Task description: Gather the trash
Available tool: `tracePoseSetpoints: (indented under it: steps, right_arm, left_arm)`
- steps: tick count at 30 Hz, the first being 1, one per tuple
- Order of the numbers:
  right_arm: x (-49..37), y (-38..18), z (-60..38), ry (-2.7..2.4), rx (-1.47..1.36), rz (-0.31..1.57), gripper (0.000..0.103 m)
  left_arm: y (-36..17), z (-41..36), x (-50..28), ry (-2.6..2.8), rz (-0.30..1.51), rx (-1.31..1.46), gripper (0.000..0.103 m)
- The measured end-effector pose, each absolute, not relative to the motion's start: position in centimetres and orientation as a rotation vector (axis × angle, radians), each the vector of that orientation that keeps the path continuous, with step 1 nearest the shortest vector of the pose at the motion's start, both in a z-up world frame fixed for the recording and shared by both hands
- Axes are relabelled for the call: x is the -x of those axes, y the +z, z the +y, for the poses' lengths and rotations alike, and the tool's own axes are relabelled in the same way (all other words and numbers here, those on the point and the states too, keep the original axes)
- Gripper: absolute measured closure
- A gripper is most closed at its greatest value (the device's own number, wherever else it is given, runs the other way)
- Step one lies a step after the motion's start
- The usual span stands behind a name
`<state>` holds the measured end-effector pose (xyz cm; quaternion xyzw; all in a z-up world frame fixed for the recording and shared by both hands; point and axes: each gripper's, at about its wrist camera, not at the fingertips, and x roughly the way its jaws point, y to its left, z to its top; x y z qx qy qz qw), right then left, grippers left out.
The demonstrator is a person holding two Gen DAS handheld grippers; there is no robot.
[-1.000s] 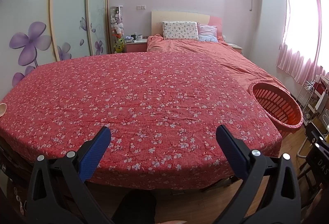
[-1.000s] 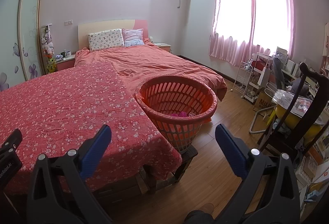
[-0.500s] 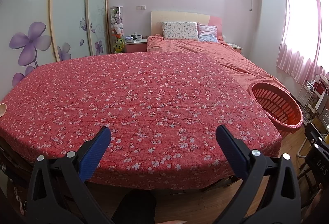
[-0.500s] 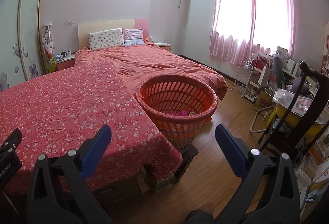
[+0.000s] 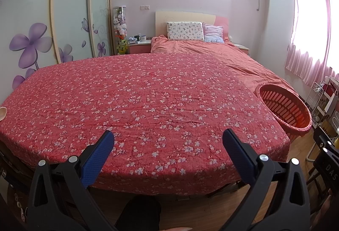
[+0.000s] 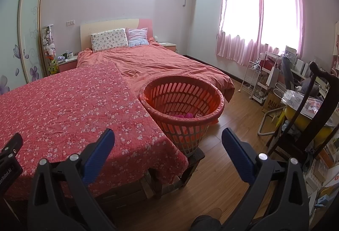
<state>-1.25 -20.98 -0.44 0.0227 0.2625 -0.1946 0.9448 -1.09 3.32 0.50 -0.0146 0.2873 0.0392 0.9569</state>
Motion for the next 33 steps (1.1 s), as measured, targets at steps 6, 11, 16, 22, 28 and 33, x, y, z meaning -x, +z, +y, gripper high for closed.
tracePoseSetpoints:
  steps: [6, 11, 16, 22, 28, 33]
  right_arm:
    - [1.26, -0.37, -21.06, -0.398, -0.047, 0.534, 0.004]
    - [1.26, -0.31, -21.13, -0.397, -0.047, 0.535, 0.004]
    - [1.25, -0.26, -21.15, -0.397, -0.048, 0.535, 0.004]
    - [1.26, -0.25, -21.13, -0.396, -0.048, 0.535, 0.004]
    - [1.26, -0.23, -21.16, -0.397, -0.049, 0.536, 0.004]
    - [1.27, -0.18, -21.18, -0.397, -0.050, 0.535, 0.004]
  left_arm:
    - [0.50, 3.31, 1.07, 0.080, 0.583, 0.030, 0.002]
    - [0.51, 3.30, 1.08, 0.080, 0.583, 0.029, 0.002]
    - [0.51, 3.30, 1.08, 0.080, 0.584, 0.030, 0.002]
    - [0.53, 3.34, 1.05, 0.079, 0.584, 0.030, 0.002]
    - [0.42, 3.35, 1.11, 0.080, 0.585, 0.031, 0.002]
    - [0.35, 3.40, 1.17, 0.081, 0.585, 0.030, 0.002]
